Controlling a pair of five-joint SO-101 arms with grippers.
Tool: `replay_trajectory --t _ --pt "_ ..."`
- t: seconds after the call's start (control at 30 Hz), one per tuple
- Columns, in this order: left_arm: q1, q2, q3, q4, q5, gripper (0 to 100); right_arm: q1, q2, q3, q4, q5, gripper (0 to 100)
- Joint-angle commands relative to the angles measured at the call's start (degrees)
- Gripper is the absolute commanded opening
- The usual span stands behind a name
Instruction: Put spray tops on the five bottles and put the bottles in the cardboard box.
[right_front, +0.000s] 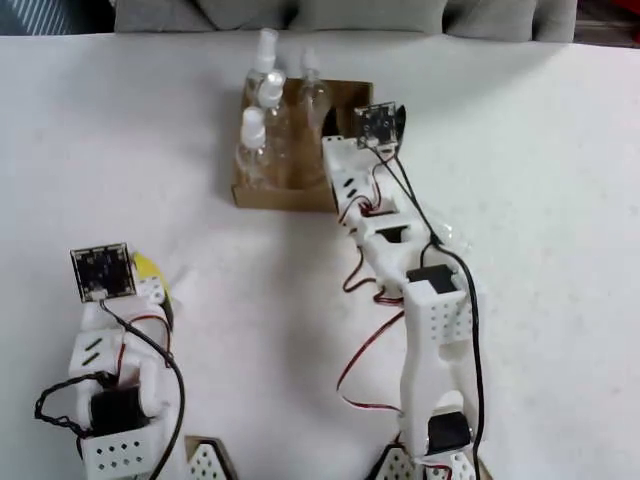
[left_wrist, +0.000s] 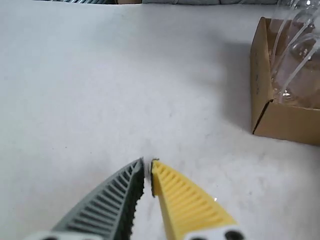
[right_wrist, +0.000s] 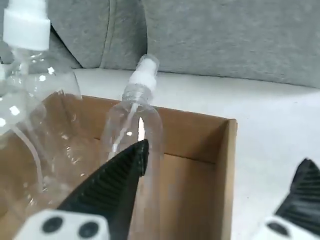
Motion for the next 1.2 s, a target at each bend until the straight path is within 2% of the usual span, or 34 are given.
replay_trajectory --t 0.0,0.3,0.63,0.97,1.17 --pt "0.3 -0.1 0.0 0.4 -0.6 4 -0.5 -3.6 -0.5 -1.1 0.5 39.0" --pt "0.3 -0.1 0.0 0.4 -0.6 4 0.5 -5.7 -0.5 0.0 0.0 38.7" --pt "0.5 -0.1 0.0 0.4 -0.6 4 0.0 -18.6 -0.6 23.0 0.0 38.7" --pt "0.5 -0.1 0.0 0.4 -0.6 4 -0.8 -25.4 -0.7 36.3 0.4 38.7" --pt "0.5 -0.1 0.0 0.4 -0.6 4 -0.5 -32.4 -0.7 54.9 -0.1 38.7"
